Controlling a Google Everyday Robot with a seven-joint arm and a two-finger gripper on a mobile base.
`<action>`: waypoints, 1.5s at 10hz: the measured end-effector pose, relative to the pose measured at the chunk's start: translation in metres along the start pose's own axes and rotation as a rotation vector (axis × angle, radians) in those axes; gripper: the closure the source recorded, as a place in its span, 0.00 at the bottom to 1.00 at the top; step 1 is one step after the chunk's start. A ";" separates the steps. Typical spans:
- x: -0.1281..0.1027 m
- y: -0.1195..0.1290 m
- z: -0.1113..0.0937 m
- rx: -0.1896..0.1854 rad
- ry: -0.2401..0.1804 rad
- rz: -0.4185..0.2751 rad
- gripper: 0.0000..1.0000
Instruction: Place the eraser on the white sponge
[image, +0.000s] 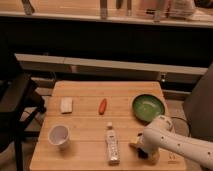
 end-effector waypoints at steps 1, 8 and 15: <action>0.000 0.001 0.003 0.000 -0.003 -0.001 0.20; -0.002 0.003 0.002 -0.001 -0.009 -0.003 0.24; -0.002 0.003 -0.001 0.000 -0.014 -0.004 0.40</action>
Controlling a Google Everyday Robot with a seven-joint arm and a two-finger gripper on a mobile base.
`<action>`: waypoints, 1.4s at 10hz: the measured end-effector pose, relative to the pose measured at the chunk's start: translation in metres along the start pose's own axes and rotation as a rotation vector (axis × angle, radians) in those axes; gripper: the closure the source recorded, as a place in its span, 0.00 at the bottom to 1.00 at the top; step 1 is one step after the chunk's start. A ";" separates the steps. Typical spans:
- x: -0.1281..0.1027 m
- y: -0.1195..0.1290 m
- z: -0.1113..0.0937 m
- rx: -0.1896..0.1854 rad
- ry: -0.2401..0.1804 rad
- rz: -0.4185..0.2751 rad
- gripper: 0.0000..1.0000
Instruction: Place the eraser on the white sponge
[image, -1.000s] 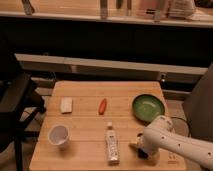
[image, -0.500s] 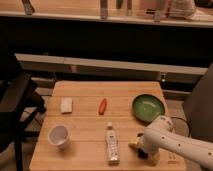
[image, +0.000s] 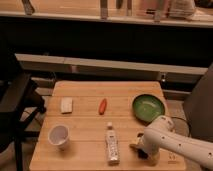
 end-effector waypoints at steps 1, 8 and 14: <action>0.000 0.000 0.001 0.001 -0.002 0.000 0.42; -0.001 0.001 -0.012 -0.001 -0.003 -0.002 0.96; 0.020 -0.006 -0.045 0.025 0.014 0.009 1.00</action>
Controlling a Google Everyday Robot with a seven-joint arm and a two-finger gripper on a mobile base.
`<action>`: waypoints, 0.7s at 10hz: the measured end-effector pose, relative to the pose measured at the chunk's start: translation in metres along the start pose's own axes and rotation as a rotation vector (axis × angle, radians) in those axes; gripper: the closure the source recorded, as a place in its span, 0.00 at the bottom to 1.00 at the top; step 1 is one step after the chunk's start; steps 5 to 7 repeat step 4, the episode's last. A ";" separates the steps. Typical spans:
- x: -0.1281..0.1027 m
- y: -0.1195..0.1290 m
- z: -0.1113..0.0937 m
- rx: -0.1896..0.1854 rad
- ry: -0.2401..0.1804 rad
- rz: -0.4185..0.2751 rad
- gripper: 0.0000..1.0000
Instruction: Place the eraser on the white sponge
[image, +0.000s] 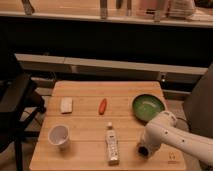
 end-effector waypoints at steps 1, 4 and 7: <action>0.004 -0.001 -0.005 0.004 0.003 0.001 1.00; 0.005 -0.005 -0.009 0.005 0.014 -0.004 1.00; 0.005 -0.005 -0.009 0.005 0.014 -0.004 1.00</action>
